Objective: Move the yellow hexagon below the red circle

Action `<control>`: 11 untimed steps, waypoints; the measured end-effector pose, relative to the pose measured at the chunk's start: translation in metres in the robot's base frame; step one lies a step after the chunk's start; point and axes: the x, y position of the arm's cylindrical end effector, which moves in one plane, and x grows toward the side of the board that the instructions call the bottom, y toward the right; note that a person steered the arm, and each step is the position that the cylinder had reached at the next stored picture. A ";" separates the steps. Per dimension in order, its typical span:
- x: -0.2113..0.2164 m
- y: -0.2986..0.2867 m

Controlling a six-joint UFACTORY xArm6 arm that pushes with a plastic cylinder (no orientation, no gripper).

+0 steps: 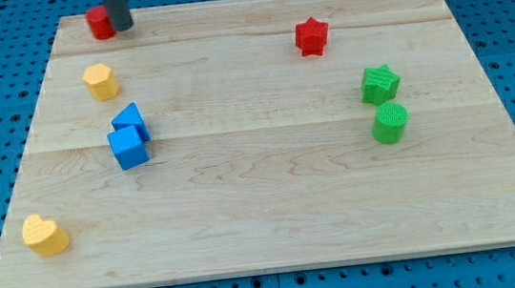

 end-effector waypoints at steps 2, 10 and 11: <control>0.145 0.006; 0.109 0.167; 0.129 0.289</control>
